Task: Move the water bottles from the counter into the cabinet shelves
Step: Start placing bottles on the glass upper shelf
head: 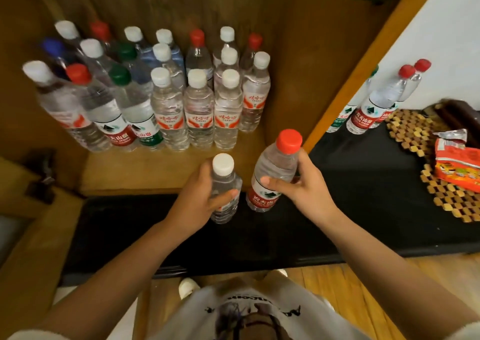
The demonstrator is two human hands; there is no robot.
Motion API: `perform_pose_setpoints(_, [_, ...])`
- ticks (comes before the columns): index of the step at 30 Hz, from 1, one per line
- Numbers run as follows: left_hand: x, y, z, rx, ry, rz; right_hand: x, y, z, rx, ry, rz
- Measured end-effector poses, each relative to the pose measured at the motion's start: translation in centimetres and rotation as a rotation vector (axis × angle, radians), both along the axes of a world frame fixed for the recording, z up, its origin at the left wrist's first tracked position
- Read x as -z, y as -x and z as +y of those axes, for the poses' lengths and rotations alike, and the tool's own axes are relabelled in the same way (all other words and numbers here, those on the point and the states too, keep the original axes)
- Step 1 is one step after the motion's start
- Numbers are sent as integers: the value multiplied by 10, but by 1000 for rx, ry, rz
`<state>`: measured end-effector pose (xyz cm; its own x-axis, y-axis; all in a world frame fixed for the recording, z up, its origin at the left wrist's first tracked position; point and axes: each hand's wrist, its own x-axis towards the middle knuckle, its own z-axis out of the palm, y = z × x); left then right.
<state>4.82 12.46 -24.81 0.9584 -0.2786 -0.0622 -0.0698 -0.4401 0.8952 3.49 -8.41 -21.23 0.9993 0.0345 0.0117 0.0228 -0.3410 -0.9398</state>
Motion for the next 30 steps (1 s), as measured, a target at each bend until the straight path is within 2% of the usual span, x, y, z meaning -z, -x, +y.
perform_pose_setpoints(5, [5, -3, 27, -95, -54, -42, -4, -45, 36, 144, -36, -57])
perform_pose_setpoints(12, [7, -1, 32, -149, -11, -42, -5, -113, 43, 294, -62, 18])
perform_pose_setpoints(18, [10, 2, 26, -197, -87, -114, 0, -141, 44, 337, -137, 97])
perform_pose_setpoints(27, [14, 2, 26, -216, -56, -115, 16, -157, 44, 337, -154, 143])
perform_pose_setpoints(30, [16, 1, 28, -188, 7, -82, 20, -159, 44, 345, -184, 167])
